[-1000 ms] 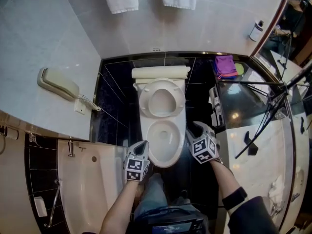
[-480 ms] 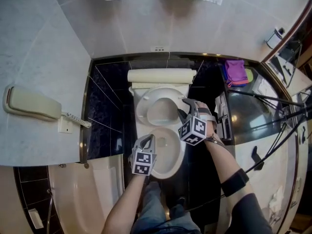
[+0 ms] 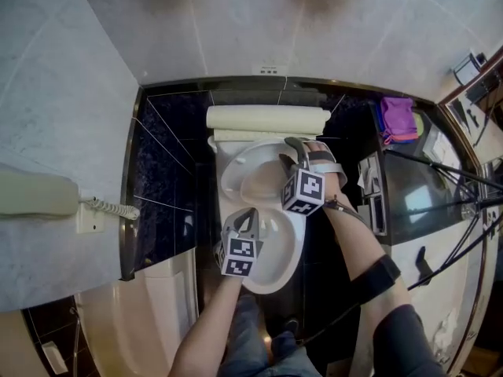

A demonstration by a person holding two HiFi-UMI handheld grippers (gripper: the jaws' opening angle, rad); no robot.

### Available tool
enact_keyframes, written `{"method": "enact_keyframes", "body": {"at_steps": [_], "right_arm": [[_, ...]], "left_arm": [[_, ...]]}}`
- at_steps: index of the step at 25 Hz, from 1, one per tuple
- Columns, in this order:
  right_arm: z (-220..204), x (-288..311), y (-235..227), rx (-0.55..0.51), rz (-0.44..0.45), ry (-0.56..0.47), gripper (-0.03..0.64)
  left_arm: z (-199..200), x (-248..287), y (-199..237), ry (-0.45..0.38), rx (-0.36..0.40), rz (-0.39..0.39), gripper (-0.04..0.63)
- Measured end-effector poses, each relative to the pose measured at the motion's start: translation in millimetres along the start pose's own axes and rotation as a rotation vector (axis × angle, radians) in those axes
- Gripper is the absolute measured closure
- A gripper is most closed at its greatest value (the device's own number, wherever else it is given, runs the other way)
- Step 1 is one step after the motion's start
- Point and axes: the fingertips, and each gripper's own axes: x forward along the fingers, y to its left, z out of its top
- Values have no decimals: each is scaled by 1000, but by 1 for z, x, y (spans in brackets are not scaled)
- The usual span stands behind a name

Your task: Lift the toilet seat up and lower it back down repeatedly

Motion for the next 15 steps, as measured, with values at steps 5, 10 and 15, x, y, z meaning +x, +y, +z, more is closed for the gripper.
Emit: {"method": "enact_keyframes", "body": {"at_steps": [5,10,15], "right_arm": [[-2,24,-1,-54,36,32,462],[-4,28,2,-56,47,38,526],[-2,23,4,-62,49,44,528]], "left_arm": [[-5,6,4,1,-8,-6,603],[-14,7,6,8,-21,-2,603],[-22,3,5,22,-35,2,603]]}}
